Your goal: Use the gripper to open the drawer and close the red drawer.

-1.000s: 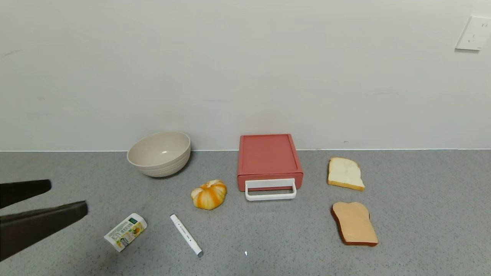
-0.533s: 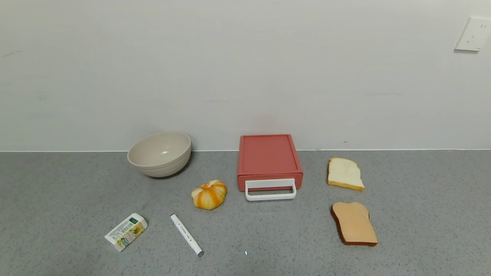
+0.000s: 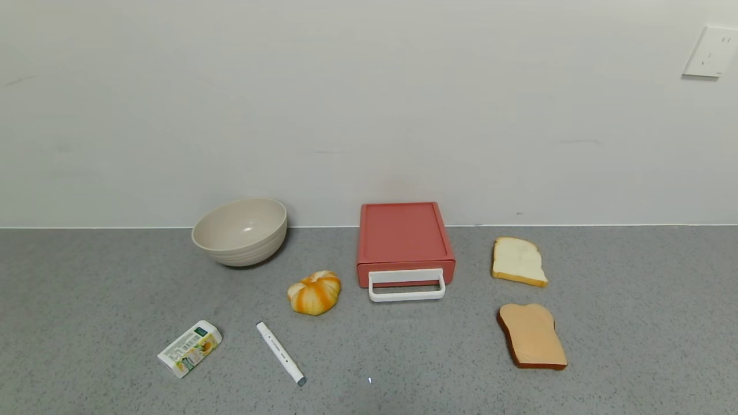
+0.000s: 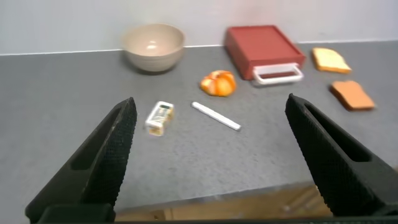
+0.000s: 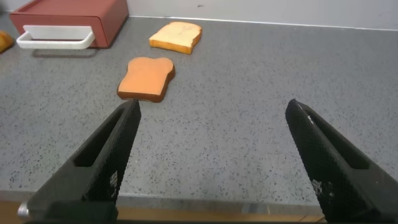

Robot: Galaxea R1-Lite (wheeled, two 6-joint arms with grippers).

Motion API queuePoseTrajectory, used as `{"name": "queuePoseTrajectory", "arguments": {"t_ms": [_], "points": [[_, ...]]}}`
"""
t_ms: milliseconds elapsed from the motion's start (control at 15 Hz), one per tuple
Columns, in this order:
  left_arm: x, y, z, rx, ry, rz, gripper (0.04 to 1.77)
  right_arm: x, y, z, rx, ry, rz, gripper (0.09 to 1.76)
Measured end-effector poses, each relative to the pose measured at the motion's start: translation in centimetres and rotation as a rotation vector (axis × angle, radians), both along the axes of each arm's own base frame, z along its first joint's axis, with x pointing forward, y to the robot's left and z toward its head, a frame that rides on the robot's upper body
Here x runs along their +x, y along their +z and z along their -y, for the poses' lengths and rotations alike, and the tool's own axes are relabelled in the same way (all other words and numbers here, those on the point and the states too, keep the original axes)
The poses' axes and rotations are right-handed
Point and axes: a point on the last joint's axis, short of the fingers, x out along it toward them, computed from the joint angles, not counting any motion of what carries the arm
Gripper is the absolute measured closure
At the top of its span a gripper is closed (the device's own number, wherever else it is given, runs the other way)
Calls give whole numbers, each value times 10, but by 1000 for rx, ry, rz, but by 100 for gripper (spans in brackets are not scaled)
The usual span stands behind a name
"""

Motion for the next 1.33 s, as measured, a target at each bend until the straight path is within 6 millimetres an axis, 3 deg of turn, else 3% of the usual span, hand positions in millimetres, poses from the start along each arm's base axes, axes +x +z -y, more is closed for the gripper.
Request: {"name": "queuePoseTrajectory", "arguments": {"t_ms": [667, 1067, 1333], "points": [[-9, -5, 15, -2, 245, 29, 8, 0, 0, 0, 0, -1, -2, 14], [-16, -48, 23, 0, 165, 117, 8, 0, 0, 0, -1, 0, -2, 14], [13, -87, 25, 24, 116, 206, 8, 0, 0, 0, -1, -1, -3, 14]]}}
